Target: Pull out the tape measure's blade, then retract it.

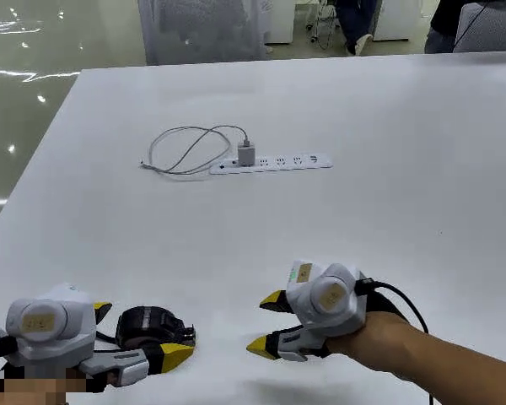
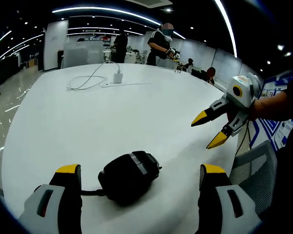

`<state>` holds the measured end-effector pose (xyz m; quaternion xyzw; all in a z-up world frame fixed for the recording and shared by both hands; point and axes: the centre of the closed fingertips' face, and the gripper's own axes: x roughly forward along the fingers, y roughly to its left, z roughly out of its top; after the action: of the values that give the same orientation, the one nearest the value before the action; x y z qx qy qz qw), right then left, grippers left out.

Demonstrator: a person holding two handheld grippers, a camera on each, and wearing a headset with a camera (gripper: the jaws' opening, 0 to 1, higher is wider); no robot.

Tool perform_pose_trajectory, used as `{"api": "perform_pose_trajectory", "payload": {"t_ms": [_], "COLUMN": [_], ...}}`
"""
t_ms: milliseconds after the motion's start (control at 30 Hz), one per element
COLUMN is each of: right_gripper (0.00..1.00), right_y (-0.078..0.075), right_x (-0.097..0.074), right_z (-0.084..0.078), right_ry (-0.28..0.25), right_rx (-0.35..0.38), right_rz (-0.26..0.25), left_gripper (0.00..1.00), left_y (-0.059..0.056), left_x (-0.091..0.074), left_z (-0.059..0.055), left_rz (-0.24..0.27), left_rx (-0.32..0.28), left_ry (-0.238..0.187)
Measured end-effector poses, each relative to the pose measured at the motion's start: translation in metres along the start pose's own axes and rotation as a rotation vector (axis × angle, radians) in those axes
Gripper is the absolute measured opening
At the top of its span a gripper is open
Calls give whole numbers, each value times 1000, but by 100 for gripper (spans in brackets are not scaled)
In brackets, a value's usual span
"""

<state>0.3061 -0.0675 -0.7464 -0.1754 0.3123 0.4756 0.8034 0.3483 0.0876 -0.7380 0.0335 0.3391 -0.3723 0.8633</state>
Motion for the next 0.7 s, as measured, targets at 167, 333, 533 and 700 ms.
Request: {"api": "perform_pose_trajectory", "payload": {"t_ms": [167,333,533,700], "right_gripper": [43,45,50,52], "right_y": [-10,-17,-25,-28], "right_x": [-18,-33,-48,-59], "right_z": [-15,-30,-45,-53], "right_ry": [-5,-3,5,1], "right_rx": [49,81,110,117], "right_rz": [-33,-60,-87,-100], "left_gripper": [99,99,99,99], "left_y": [0,3,8,10], "left_x": [-7,-14,-22,-28], "left_z": [-2,-8,-9,-14], "left_rz": [-41,-36,-44,-48], "left_rx": [24,77,97,127], "left_ry": [-5,9,2,16]}}
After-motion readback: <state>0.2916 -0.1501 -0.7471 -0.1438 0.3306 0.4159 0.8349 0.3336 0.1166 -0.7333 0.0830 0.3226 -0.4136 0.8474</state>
